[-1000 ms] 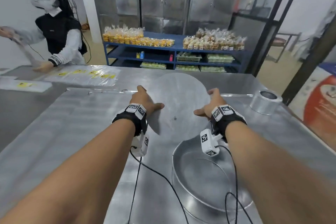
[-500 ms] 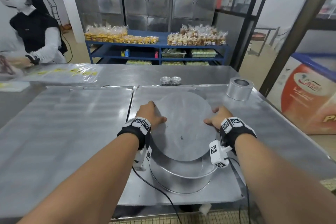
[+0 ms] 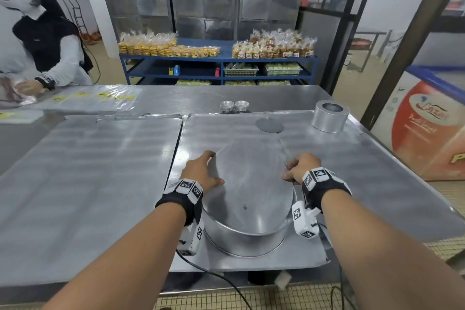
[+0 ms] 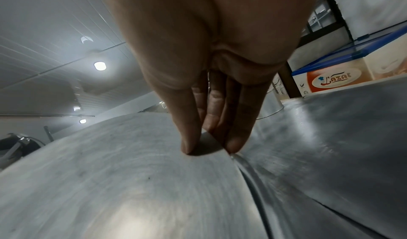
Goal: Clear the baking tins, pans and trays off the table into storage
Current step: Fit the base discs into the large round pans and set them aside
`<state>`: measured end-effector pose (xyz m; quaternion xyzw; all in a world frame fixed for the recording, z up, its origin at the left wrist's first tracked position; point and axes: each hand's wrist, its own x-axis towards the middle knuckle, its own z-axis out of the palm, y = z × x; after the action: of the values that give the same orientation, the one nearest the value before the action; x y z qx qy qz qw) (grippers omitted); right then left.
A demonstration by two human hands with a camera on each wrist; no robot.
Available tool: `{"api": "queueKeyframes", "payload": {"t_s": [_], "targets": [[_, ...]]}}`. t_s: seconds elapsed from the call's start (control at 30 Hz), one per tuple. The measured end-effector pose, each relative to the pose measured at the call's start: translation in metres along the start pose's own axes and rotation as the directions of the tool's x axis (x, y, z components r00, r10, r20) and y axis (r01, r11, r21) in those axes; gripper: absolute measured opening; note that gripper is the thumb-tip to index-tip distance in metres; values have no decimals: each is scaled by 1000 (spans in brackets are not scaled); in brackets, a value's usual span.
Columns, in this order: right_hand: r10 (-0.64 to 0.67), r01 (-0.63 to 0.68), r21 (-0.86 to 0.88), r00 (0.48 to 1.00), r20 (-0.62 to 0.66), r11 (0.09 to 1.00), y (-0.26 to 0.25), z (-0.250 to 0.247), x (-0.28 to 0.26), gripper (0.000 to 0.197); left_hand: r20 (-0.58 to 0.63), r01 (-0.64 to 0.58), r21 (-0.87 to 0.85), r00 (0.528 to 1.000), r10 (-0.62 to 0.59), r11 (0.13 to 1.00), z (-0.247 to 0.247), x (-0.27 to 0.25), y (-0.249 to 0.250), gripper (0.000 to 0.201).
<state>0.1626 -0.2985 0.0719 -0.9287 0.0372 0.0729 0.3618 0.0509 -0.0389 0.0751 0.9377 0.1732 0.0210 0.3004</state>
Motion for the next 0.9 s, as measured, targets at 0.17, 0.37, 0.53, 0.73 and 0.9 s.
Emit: {"api": "queueKeyframes", "payload": {"t_s": [0.17, 0.37, 0.53, 0.73, 0.9], "targets": [[-20, 21, -28, 999, 50, 999, 2, -2, -5, 24, -34, 61, 24, 998, -60, 998, 8, 3, -4, 5], [-42, 47, -96, 998, 54, 994, 1, -1, -4, 22, -11, 40, 182, 999, -38, 983, 8, 7, 0, 29], [7, 0, -144, 999, 46, 990, 3, -1, -8, 26, 39, 33, 298, 998, -47, 954, 7, 13, 4, 19], [75, -19, -281, 980, 187, 960, 18, 2, -8, 32, 106, 208, 273, 964, -244, 939, 8, 14, -7, 21], [85, 4, -343, 966, 243, 939, 20, 1, -3, 24, 157, 205, 248, 956, -248, 947, 9, 26, -19, 9]]}}
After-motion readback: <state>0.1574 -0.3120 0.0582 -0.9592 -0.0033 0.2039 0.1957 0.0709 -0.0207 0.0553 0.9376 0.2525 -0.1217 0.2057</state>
